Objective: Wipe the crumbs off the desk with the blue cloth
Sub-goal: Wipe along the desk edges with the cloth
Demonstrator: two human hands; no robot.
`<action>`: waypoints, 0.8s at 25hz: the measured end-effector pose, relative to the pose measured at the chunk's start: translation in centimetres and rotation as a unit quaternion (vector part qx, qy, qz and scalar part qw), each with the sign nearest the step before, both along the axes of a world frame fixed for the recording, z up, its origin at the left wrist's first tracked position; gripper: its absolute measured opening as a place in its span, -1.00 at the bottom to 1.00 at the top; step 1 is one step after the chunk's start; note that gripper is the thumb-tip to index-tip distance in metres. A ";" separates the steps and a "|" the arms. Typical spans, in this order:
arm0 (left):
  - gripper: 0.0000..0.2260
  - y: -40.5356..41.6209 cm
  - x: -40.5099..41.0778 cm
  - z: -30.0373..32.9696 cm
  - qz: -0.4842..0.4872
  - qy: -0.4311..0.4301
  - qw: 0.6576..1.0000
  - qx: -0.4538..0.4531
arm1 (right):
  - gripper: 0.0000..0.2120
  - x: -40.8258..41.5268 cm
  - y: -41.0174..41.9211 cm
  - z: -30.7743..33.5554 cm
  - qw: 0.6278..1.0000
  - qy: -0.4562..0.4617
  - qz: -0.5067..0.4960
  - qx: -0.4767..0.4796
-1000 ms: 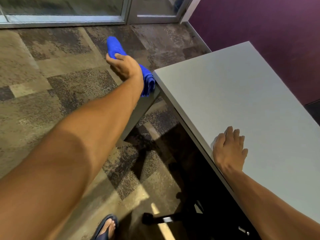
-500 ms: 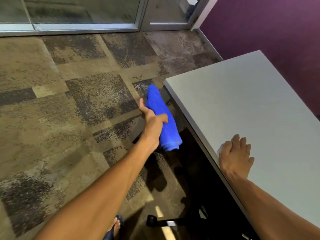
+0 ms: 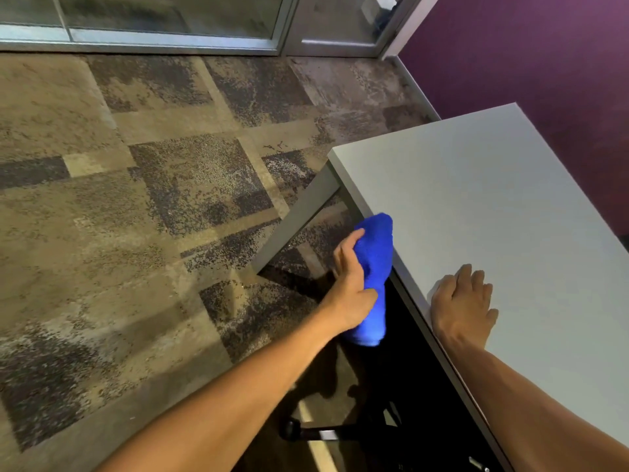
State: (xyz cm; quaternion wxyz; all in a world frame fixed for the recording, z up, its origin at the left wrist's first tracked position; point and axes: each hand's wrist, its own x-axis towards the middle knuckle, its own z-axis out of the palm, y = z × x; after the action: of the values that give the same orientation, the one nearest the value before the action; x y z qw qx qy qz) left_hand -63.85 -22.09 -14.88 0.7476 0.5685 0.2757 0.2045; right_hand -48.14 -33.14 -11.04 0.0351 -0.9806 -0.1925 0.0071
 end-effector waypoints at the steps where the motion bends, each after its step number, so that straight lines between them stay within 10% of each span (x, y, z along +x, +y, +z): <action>1: -0.26 -0.3 0.9 0.2 0.009 -0.004 1.000 0.009 | -0.45 0.0 0.0 0.0 1.000 0.002 -0.004 0.006; 9: -0.52 -0.3 8.1 0.5 0.196 0.153 0.961 0.118 | -0.47 -0.1 0.1 0.2 1.000 -0.001 -0.005 -0.005; 20: -0.56 13.1 10.8 1.1 0.353 0.174 0.918 0.043 | -0.44 0.2 -0.3 0.1 0.999 0.013 0.001 -0.032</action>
State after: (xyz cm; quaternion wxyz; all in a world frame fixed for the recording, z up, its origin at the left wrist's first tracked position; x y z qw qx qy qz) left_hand -53.06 -9.01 -13.75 0.5418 0.4921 0.5754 0.3648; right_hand -47.95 -33.43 -10.96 0.0062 -0.9809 -0.1926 0.0263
